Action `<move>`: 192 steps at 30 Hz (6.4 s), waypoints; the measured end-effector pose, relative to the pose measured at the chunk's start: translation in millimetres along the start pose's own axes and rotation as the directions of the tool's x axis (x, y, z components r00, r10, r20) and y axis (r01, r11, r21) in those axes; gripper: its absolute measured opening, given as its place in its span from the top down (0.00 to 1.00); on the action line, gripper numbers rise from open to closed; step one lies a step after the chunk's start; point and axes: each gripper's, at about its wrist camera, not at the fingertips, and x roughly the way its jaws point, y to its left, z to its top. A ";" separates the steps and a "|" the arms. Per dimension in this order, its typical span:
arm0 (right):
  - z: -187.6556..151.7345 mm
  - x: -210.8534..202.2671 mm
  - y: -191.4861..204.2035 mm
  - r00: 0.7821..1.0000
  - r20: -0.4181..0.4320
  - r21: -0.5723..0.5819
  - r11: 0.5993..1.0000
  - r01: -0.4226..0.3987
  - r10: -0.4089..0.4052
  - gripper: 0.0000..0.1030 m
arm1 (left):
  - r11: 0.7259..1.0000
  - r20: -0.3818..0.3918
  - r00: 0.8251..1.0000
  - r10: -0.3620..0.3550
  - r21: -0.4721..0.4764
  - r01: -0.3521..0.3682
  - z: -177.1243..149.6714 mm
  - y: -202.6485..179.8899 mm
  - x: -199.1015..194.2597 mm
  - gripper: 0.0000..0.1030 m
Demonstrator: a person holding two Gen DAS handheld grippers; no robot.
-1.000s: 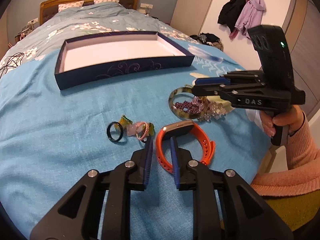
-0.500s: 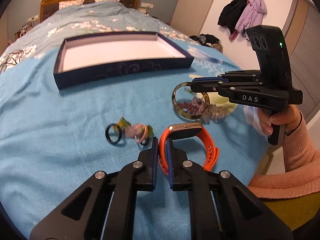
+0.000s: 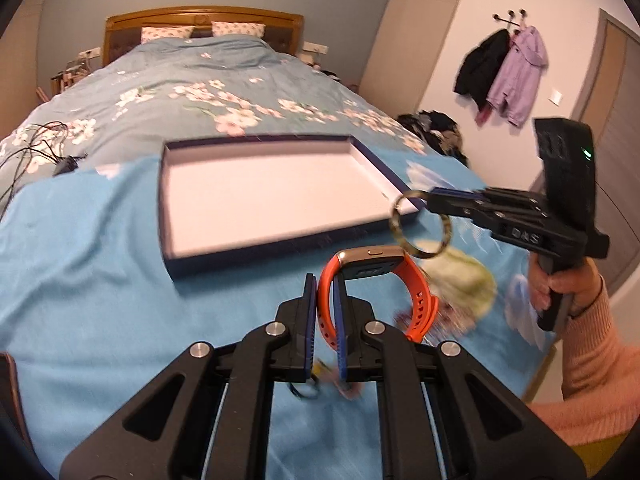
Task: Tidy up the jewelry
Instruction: 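Carry the watch band in the left tool while the right tool carries the bangle into the box lid, then open the left tool releasing the watch band while the right tool releases the bangle in the lid, then grasp the clear crystal bracelet with the right tool while the left tool grasps the small pink charm, then carry the crystal bracelet in the right tool while the left tool carries the pink charm to the lid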
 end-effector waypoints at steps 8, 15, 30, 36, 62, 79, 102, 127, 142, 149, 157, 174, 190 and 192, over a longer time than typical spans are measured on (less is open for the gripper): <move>41.8 31.7 -15.3 0.999 0.014 -0.021 0.999 0.041 -0.041 0.94 | 0.996 0.000 0.996 0.087 -0.025 -0.087 50.5 32.6 29.9 0.92; 69.6 71.9 -37.8 0.996 -0.003 -0.003 0.996 0.090 -0.090 0.94 | 0.992 -0.033 0.993 0.113 -0.051 -0.115 85.5 55.1 69.3 0.91; 91.3 145.5 -60.4 0.985 -0.126 0.011 0.993 0.120 -0.117 0.94 | 0.988 -0.141 0.980 0.140 -0.052 -0.148 140.5 86.6 161.8 0.91; 96.9 159.7 -68.2 0.977 -0.164 0.007 0.990 0.140 -0.137 0.94 | 0.985 -0.175 0.974 0.146 -0.066 -0.159 151.5 98.0 184.1 0.91; 72.2 72.6 -42.6 0.999 -0.037 -0.001 0.999 0.033 -0.033 0.63 | 0.970 -0.039 0.973 0.229 -0.075 -0.231 154.2 93.9 143.6 0.59; -69.0 -10.2 26.8 0.990 -0.144 -0.131 0.991 -0.034 0.015 0.61 | 0.991 0.027 0.994 0.106 0.079 -0.108 11.1 14.4 32.4 0.51; -86.6 -23.2 36.7 0.994 -0.109 -0.097 0.995 -0.012 0.001 0.93 | 0.988 -0.009 0.999 0.042 0.148 -0.040 -51.8 -17.4 7.8 0.48; -56.1 -57.5 34.2 0.996 0.044 -0.028 0.996 -0.082 0.083 0.93 | 0.990 -0.109 0.994 -0.010 0.136 0.024 -59.1 -23.2 29.3 0.95; -42.3 -59.6 32.7 0.989 0.105 -0.013 0.994 -0.107 0.107 0.93 | 0.992 -0.053 0.992 -0.114 0.045 0.117 -43.7 -9.5 5.5 0.96; -31.6 -58.6 32.9 0.985 0.126 -0.015 0.993 -0.118 0.119 0.93 | 0.992 -0.022 0.993 -0.119 0.044 0.120 -32.2 -7.5 -0.1 0.96; -16.0 -52.3 31.5 0.983 0.143 -0.014 0.993 -0.118 0.119 0.93 | 0.994 0.013 0.995 -0.102 0.050 0.102 -14.6 -4.1 -1.8 0.96; 25.3 -29.2 18.0 0.979 0.177 0.000 0.995 -0.099 0.097 0.93 | 0.996 0.036 0.997 -0.062 0.067 0.059 37.1 6.0 18.8 0.96; 51.6 18.5 -0.6 0.985 0.161 0.061 0.995 -0.078 0.067 0.93 | 0.998 0.013 1.000 -0.018 0.056 0.017 66.2 22.5 57.3 0.96; 54.2 25.1 -2.9 0.986 0.154 0.069 0.995 -0.077 0.066 0.93 | 0.998 0.010 1.000 -0.020 0.054 0.019 70.0 23.4 61.7 0.96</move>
